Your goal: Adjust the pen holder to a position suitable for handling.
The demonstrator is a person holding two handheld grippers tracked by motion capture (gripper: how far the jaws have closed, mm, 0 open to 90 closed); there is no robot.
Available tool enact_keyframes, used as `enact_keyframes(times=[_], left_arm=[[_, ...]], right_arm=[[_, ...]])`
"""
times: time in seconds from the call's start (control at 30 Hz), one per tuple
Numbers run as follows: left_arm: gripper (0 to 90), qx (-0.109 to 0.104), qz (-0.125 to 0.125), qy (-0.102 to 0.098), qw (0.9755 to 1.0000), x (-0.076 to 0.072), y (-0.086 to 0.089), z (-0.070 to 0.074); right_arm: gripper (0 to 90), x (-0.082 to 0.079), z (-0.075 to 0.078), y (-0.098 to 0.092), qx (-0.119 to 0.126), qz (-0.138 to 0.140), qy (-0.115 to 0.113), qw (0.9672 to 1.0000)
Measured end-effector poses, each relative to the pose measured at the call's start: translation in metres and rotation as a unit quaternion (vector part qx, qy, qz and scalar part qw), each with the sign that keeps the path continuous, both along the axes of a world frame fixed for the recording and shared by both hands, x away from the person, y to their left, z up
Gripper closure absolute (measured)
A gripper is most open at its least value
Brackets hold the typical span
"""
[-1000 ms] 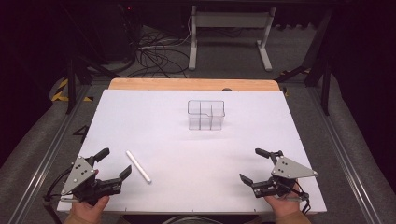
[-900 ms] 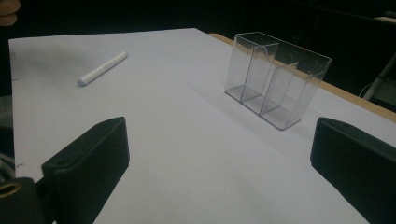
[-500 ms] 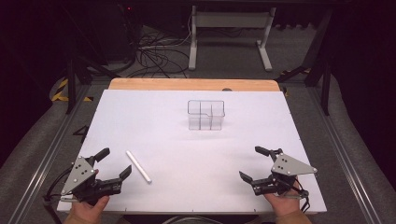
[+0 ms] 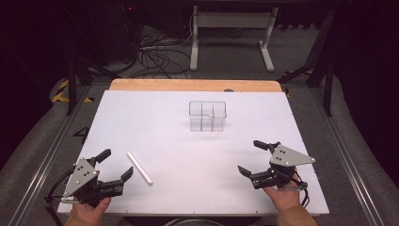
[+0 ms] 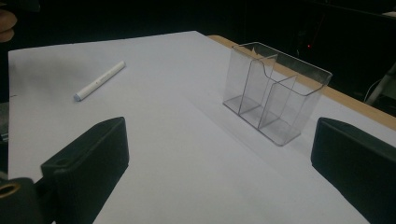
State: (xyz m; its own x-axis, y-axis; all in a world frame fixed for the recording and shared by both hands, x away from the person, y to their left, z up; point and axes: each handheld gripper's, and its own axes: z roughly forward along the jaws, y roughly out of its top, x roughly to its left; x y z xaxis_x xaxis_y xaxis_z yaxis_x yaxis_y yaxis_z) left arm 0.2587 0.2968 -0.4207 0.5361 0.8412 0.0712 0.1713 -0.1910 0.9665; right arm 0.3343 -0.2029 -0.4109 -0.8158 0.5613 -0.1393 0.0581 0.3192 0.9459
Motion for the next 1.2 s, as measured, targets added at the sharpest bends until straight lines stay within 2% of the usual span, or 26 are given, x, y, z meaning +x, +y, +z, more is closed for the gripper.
enact_keyframes(times=[0.33,0.53,0.67,1.07,1.13,1.2], left_arm=[[9.0,0.000,-0.003,0.001,1.0000,0.002,-0.001,0.000],[9.0,0.001,-0.004,0.000,1.0000,0.002,-0.001,0.000],[8.9,-0.001,-0.003,0.000,1.0000,0.002,-0.001,0.000],[9.0,0.001,-0.002,0.001,1.0000,0.002,0.000,-0.001],[9.0,0.000,-0.001,0.002,1.0000,0.002,0.000,-0.001],[9.0,0.000,-0.001,0.002,1.0000,0.002,0.000,-0.001]], right_arm=[[4.7,0.005,0.005,0.004,-0.005,-0.001,-0.005,1.0000],[9.3,0.008,0.016,0.010,-0.033,0.011,0.001,0.9994],[14.6,0.012,0.026,0.013,-0.045,0.023,0.013,0.9987],[19.0,0.032,0.042,0.032,-0.089,0.030,0.014,0.9955],[21.9,0.038,0.046,0.037,-0.102,0.032,0.016,0.9941],[23.5,0.039,0.047,0.039,-0.105,0.033,0.012,0.9938]])
